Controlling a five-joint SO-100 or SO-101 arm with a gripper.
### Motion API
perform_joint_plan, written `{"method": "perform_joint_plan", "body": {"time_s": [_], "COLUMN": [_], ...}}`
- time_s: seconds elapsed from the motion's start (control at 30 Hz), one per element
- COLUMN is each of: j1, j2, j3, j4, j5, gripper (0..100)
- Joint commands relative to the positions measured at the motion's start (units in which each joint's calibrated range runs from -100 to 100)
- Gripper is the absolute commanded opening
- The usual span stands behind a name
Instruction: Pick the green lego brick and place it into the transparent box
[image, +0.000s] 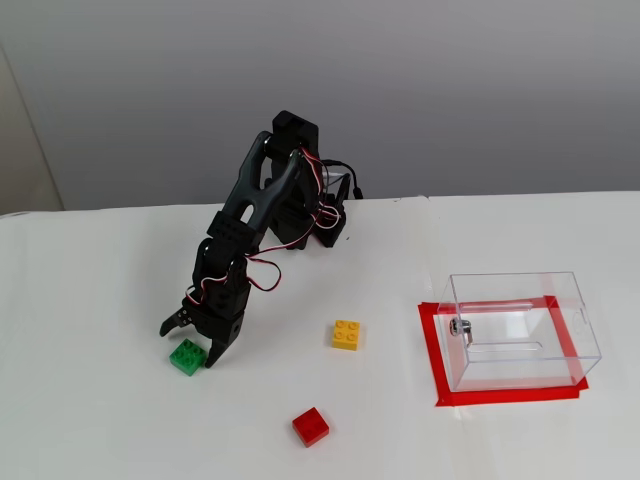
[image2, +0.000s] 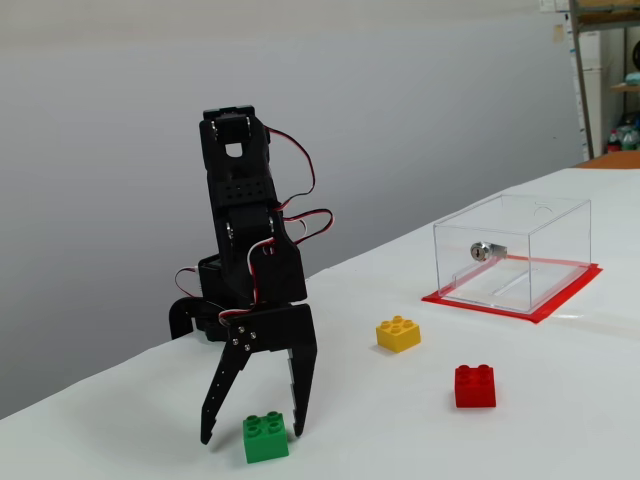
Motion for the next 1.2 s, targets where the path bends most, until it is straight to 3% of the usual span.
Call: {"method": "perform_joint_plan", "body": {"time_s": [0.0, 0.07, 0.2, 0.3, 0.67, 1.17], "j1": [0.31, 0.45, 0.53, 0.68, 0.53, -1.76], "j2": [-0.41, -0.67, -1.09, -1.09, -5.76, -26.04], "j3": [-2.42, -2.33, -2.42, -2.42, -1.79, 4.81], "j4": [-0.45, -0.45, -0.45, -0.45, -0.45, 0.33], "j5": [-0.14, -0.25, 0.02, 0.02, -0.19, -0.45], "gripper": [38, 35, 16, 10, 10, 10]}}
